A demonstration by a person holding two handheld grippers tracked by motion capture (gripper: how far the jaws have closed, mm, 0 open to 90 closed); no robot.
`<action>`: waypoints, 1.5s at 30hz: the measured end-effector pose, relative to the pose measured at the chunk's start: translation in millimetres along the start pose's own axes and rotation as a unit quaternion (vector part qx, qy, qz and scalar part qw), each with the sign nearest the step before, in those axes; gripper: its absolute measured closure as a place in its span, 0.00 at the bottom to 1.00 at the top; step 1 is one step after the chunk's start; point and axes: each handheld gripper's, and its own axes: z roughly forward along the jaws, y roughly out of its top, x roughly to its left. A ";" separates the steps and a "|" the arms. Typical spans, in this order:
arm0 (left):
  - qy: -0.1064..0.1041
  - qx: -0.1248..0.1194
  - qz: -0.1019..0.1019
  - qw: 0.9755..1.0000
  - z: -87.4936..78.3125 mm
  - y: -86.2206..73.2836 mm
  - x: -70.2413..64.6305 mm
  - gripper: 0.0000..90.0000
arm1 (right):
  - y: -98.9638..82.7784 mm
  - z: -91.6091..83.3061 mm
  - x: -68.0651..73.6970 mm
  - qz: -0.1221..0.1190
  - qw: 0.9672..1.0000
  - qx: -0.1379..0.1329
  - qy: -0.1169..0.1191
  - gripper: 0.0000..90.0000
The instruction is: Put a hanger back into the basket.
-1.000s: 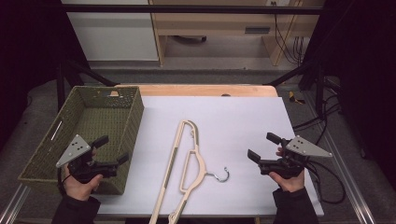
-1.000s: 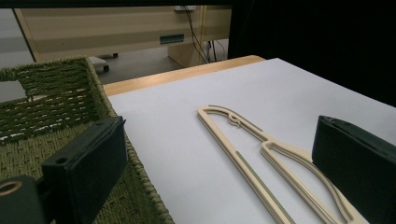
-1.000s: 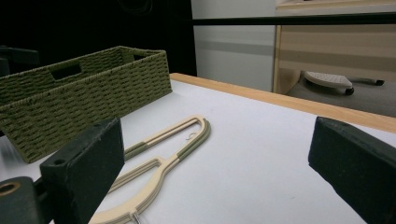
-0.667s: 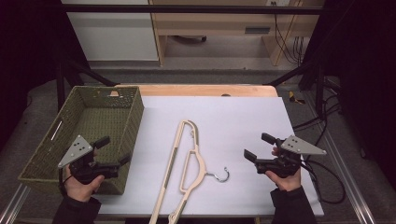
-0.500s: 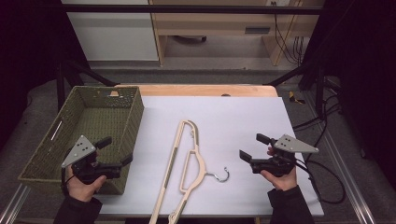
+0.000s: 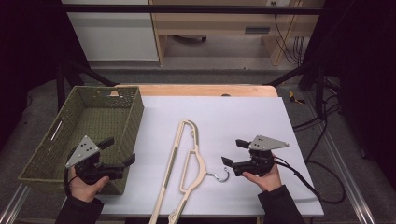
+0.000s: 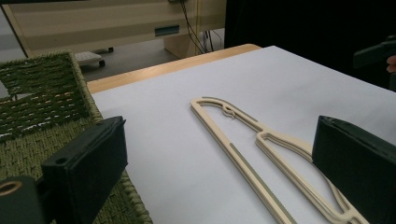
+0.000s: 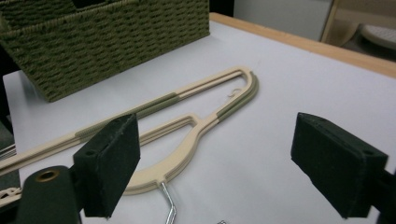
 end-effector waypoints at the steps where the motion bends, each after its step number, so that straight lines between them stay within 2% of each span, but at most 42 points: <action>1: 0.000 -0.001 0.000 1.000 -0.2 0.2 -0.2 0.04 | -0.8 2.6 0.4 0.001 1.000 0.004 0.003 0.20; 5: 0.000 -0.002 0.000 1.000 -0.5 1.1 -1.0 0.04 | -5.2 11.2 1.9 0.002 1.000 0.020 0.008 0.25; 9: -0.002 0.000 0.005 1.000 0.5 1.2 -3.6 0.04 | -10.4 22.0 3.5 0.005 0.999 0.039 0.028 0.32; 14: -0.005 0.002 0.007 1.000 2.1 1.2 -5.9 0.04 | -19.4 36.0 6.1 0.001 0.997 0.071 0.040 0.38; 19: -0.008 0.004 0.007 1.000 3.5 0.7 -7.8 0.04 | -27.5 47.6 6.9 -0.004 0.995 0.092 0.044 0.42; 23: -0.009 0.005 0.009 1.000 3.6 0.9 -8.8 0.04 | -35.5 56.9 8.5 -0.009 0.992 0.117 0.049 0.49; 30: -0.013 0.007 0.011 1.000 5.9 0.3 -11.9 0.04 | -44.4 64.0 10.8 -0.016 0.987 0.151 0.058 0.62; 36: -0.016 0.011 0.012 1.000 9.0 -0.5 -14.4 0.04 | -49.1 68.2 11.5 -0.011 0.983 0.172 0.067 0.77; 40: -0.019 0.014 0.015 1.000 10.5 -0.8 -16.6 0.04 | -51.2 70.5 11.6 -0.008 0.982 0.176 0.072 0.84; 41: -0.021 0.015 0.016 1.000 11.6 -1.0 -18.2 0.04 | -52.2 72.2 10.9 -0.008 0.981 0.178 0.078 0.90; 45: -0.026 0.019 0.018 0.999 14.7 -1.8 -21.6 0.04 | -52.2 72.7 10.0 -0.009 0.979 0.183 0.089 0.94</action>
